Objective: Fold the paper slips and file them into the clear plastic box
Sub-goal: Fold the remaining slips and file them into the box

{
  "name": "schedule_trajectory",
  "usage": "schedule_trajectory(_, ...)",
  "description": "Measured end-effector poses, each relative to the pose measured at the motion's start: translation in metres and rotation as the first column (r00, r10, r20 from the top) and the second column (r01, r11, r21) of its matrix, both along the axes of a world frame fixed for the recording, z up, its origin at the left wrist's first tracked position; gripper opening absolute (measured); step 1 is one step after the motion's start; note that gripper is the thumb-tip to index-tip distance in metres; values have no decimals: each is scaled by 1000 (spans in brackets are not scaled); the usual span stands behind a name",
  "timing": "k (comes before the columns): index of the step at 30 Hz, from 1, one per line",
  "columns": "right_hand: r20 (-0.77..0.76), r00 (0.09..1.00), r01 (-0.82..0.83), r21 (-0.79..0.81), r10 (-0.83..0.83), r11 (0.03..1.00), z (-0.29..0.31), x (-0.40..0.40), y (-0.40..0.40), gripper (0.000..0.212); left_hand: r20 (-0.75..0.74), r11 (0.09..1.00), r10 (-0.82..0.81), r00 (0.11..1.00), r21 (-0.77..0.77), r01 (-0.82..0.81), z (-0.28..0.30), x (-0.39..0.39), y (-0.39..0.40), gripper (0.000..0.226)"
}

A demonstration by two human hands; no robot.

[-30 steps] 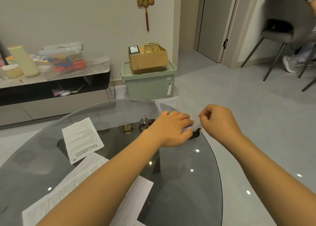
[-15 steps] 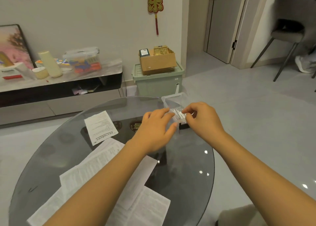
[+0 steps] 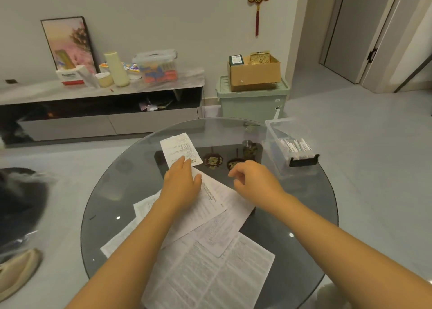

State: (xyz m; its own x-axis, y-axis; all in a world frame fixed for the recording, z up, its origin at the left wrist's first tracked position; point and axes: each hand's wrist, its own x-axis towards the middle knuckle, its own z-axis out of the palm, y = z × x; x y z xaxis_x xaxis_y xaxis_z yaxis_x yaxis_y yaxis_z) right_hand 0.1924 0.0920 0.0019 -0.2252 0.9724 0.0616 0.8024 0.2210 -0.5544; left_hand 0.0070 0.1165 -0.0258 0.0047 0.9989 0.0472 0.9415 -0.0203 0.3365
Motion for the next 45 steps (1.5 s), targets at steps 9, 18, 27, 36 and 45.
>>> schedule_trajectory(9, 104, 993, -49, -116, 62, 992, -18, -27, 23, 30, 11, 993, 117, 993, -24, -117, -23, -42, 46, 26)
schedule_trajectory(18, 133, 988, -60, -109, 75, 992, -23, -29, 25, 32, 317, 956, 209, 925, 132, -261, -34, -50, 57, 23)
schedule_trajectory(27, 23, 998, -68, 94, 66, 993, -16, -12, 20, 58, 494, 970, 145, 857, 102, -223, 10, -15, 24, 15)
schedule_trajectory(36, 278, 920, -325, 148, 276, 934, -11, 27, -6, 26, 377, 992, 47, 925, -126, 1, 33, 23, -65, 12)
schedule_trajectory(45, -31, 953, -303, -188, 303, 934, -11, 54, -55, 18, 507, 915, -108, 855, -285, 285, 45, 37, -126, 54)
